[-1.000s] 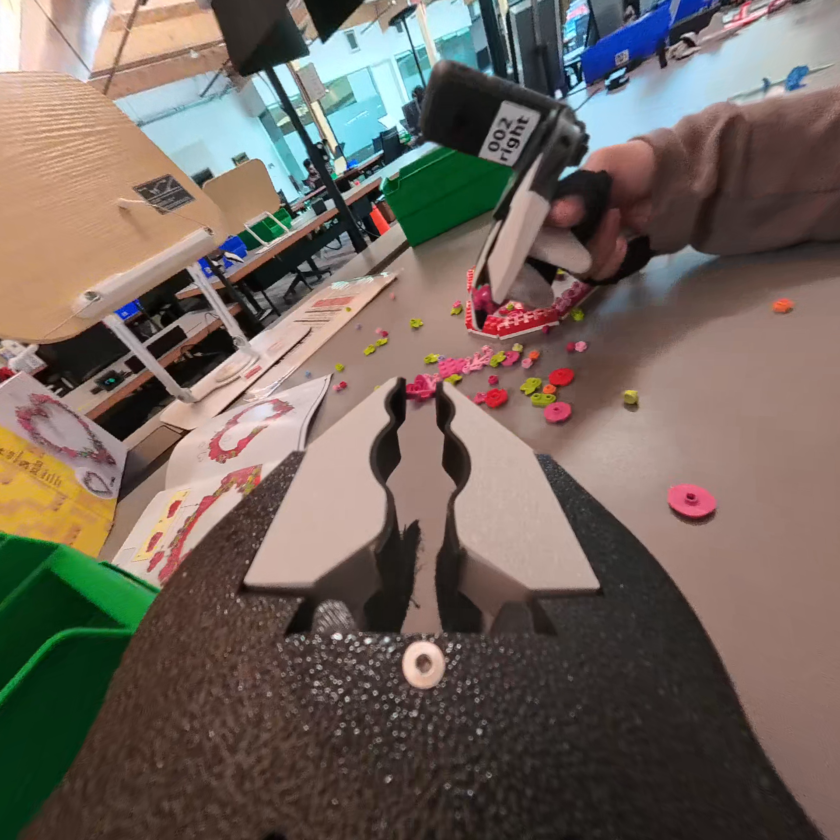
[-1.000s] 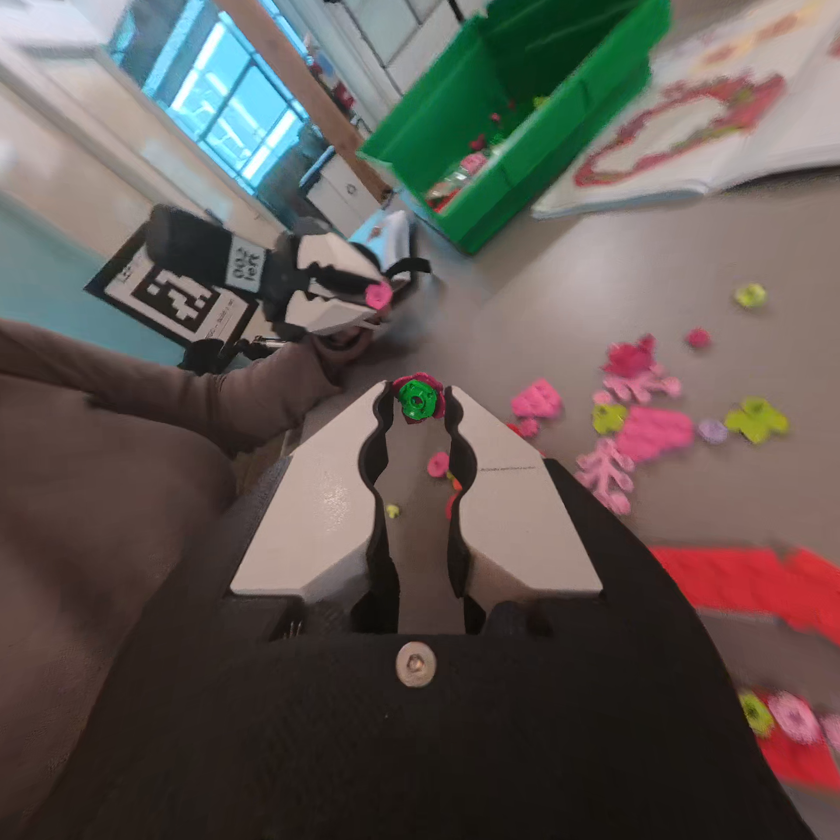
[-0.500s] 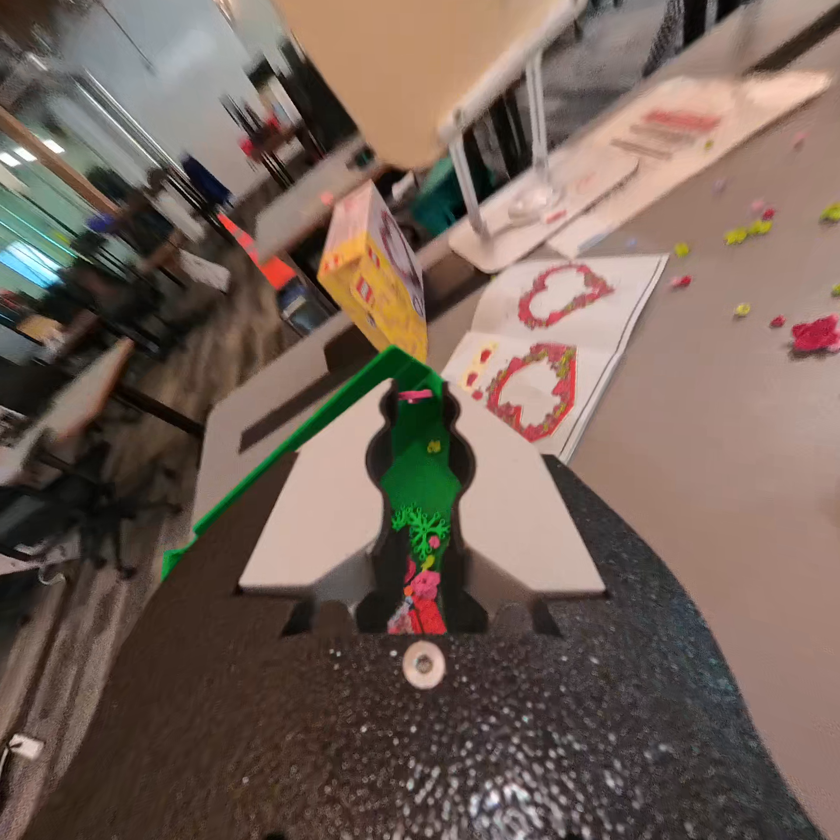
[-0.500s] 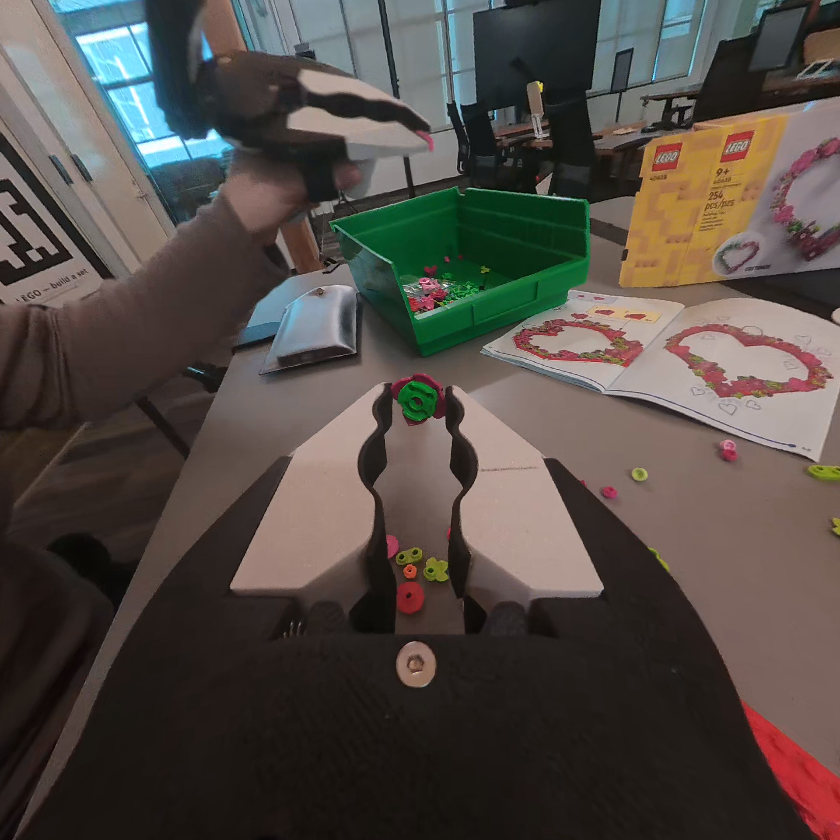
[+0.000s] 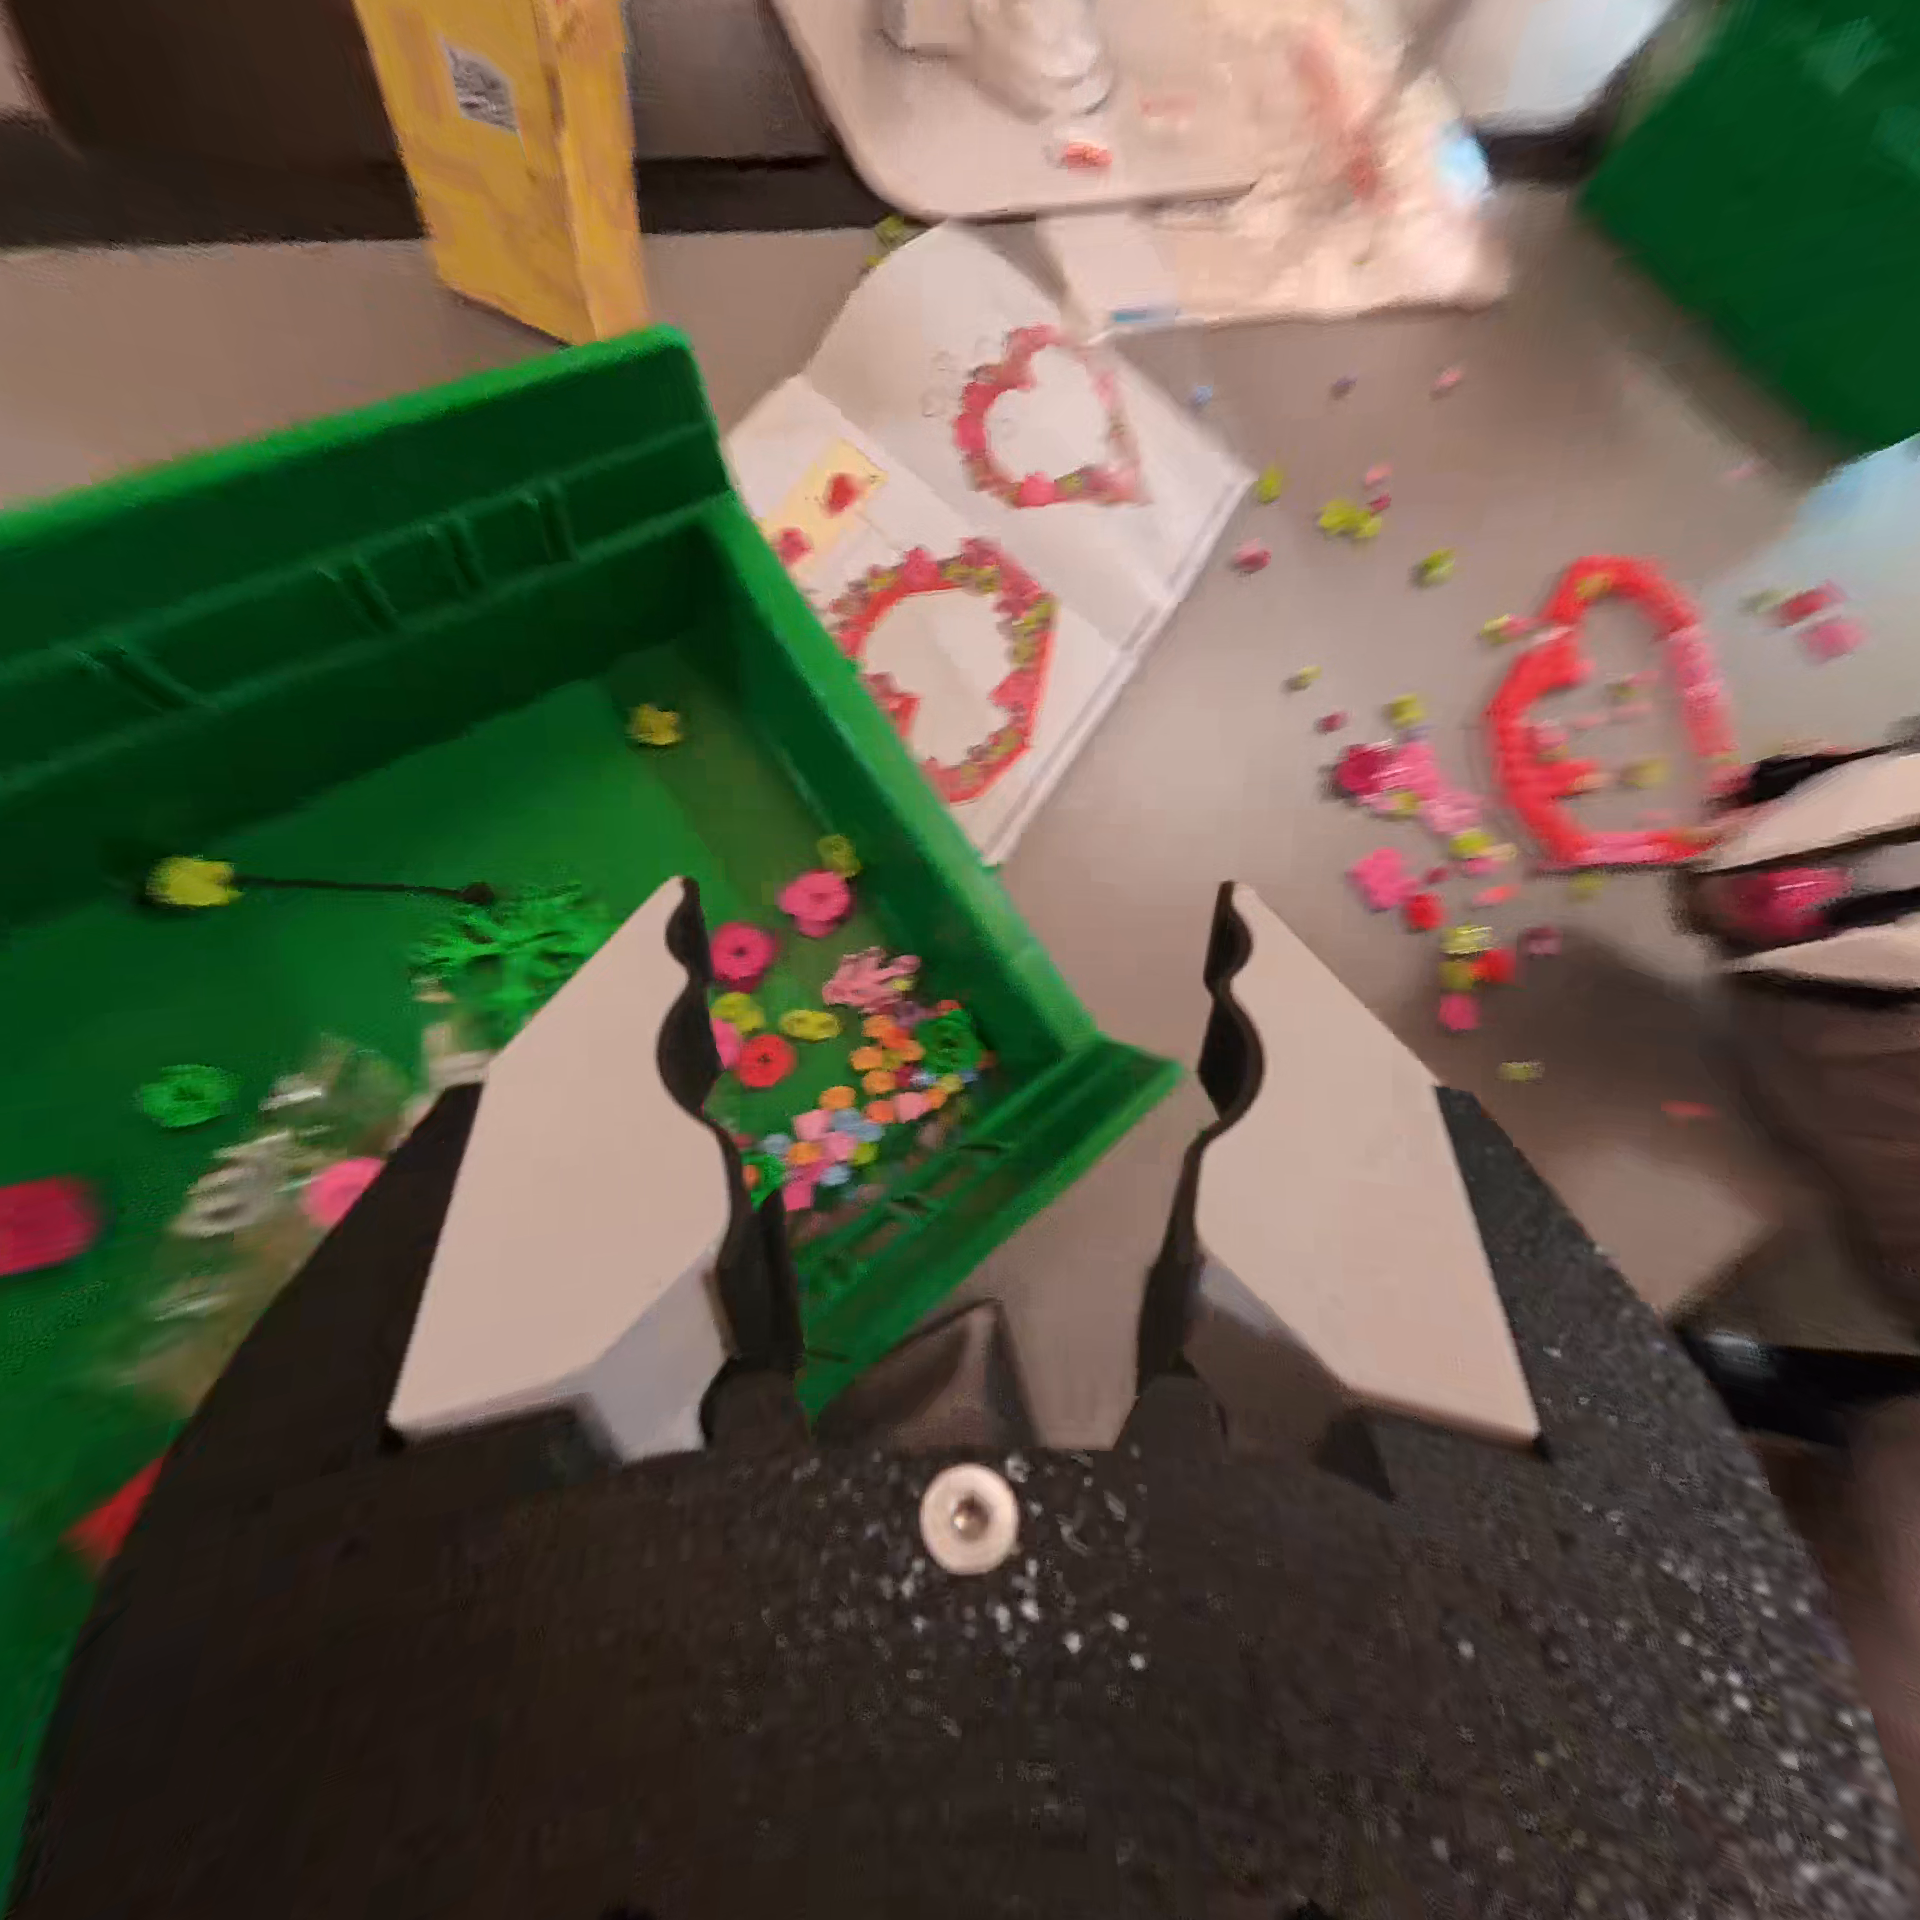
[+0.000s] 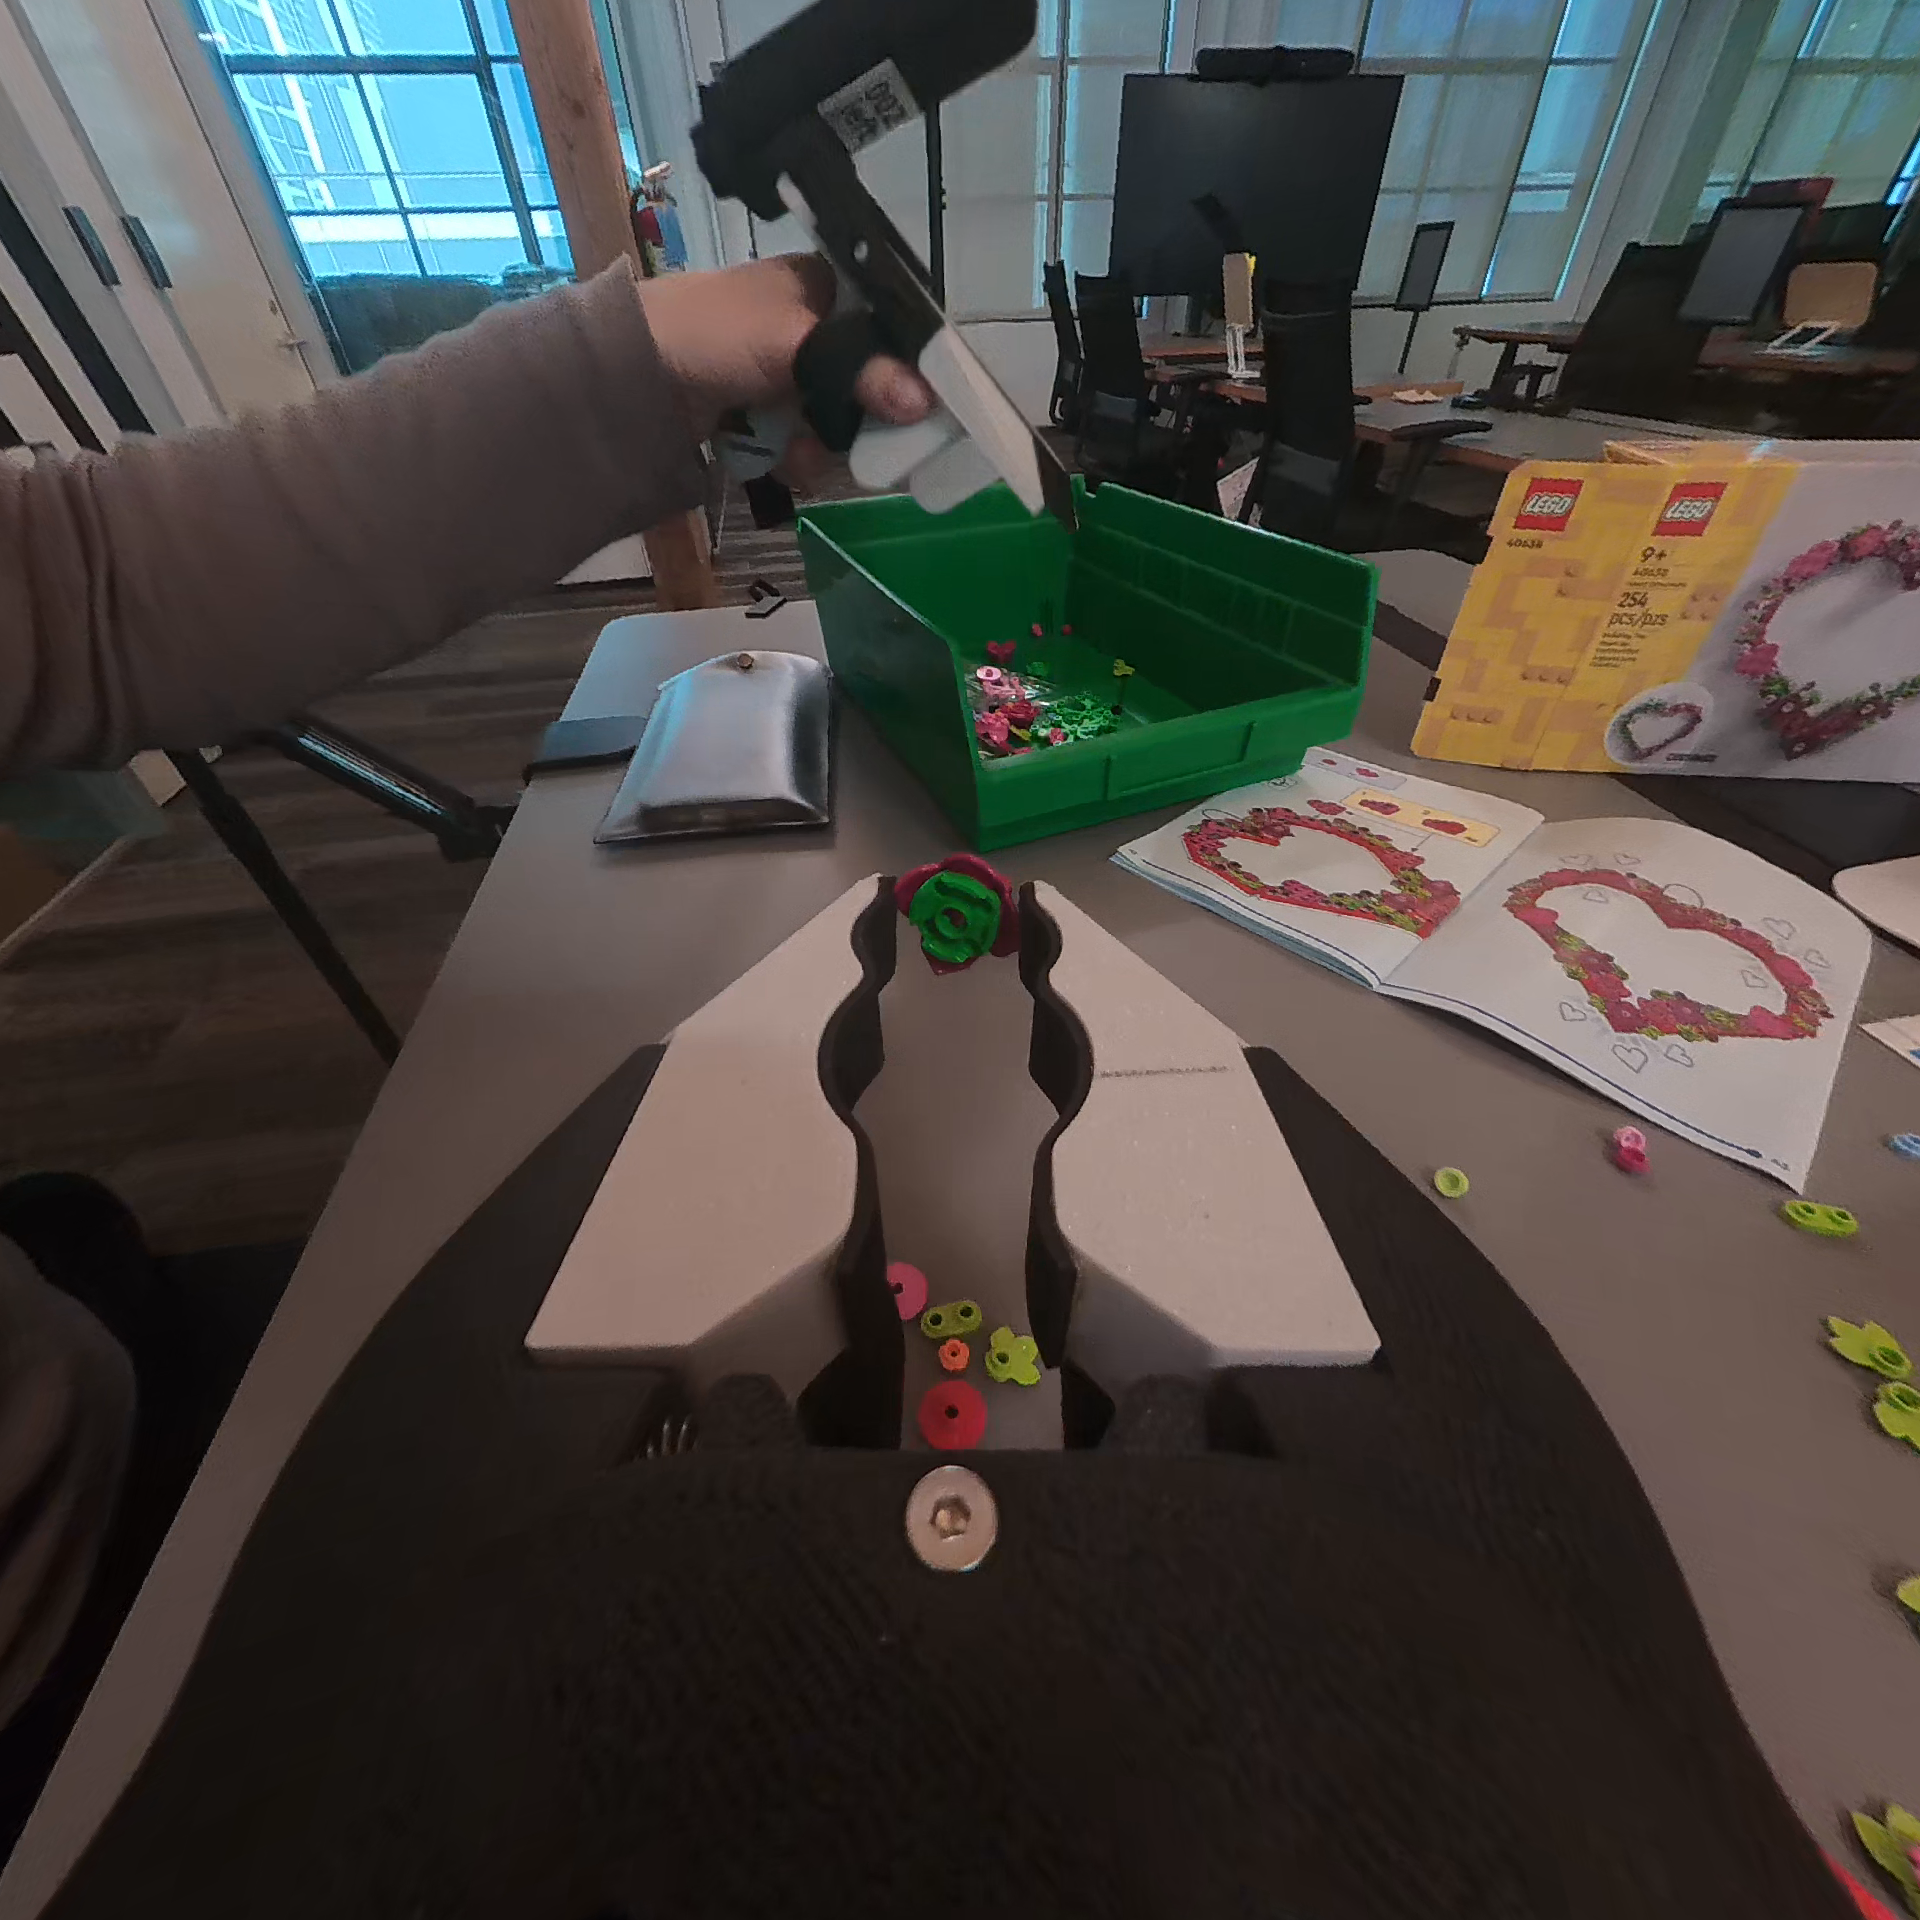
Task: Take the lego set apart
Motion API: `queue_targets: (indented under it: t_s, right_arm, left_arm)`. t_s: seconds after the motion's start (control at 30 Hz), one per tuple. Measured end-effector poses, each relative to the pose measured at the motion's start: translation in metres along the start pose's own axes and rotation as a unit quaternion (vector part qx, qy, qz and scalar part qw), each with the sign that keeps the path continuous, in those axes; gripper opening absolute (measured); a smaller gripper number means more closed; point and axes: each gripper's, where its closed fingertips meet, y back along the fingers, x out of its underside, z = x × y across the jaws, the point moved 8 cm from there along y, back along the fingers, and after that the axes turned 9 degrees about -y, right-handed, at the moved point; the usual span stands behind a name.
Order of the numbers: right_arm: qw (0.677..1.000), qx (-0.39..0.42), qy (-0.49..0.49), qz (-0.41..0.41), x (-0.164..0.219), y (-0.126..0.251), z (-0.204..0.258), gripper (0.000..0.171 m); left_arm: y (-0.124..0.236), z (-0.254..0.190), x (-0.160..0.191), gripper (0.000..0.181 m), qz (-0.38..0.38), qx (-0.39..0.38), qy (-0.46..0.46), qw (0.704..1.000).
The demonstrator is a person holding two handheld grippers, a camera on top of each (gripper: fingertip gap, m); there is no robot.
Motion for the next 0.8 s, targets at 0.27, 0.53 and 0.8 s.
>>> queue_targets:
  t_s: [0.27,0.53,0.8]
  right_arm:
    - [0.978,0.075,0.195,-0.023,-0.007,0.002,0.021,0.022]
    - [0.939,0.082,0.334,-0.028,-0.001,-0.004,0.042,0.022]
    - [0.943,0.021,0.33,-0.045,-0.002,-0.002,0.051,0.022]
  left_arm:
    - [-0.014,-0.139,-0.002,0.055,-0.102,0.283,-0.046,0.953]
    - [-0.044,-0.205,0.025,0.032,-0.165,0.342,-0.118,0.917]
    - [-0.069,-0.195,0.041,0.047,-0.095,0.472,-0.002,0.877]
